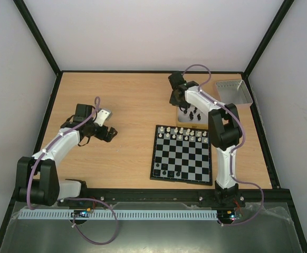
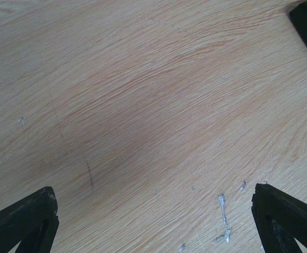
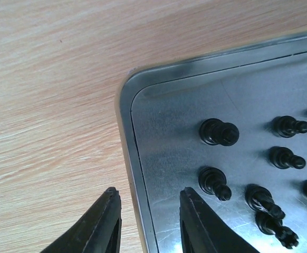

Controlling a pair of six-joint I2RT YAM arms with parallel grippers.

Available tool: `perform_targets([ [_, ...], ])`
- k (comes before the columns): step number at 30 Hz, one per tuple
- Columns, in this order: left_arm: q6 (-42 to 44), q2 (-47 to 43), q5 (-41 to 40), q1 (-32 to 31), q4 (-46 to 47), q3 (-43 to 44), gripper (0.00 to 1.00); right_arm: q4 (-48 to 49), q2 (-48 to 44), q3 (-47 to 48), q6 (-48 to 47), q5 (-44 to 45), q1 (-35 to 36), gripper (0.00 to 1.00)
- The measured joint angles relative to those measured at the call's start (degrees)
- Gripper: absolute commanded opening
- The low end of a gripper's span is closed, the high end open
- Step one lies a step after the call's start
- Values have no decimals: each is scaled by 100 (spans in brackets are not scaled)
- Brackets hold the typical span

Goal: Set up the chess pieces on the board
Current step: Move the storage box to the center of the board.

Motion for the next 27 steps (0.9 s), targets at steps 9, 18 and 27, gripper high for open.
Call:
perform_targets([
  [9,2,0,-2,0,-2,0,99,9,352,-2,-17,-39,0,29],
  [18,20,0,-2,0,-2,0,100,136,350,-280,2,170,-20,29],
  [27,22,0,0,0,-4,0,99,249,70,-957,11,365,-385,34],
])
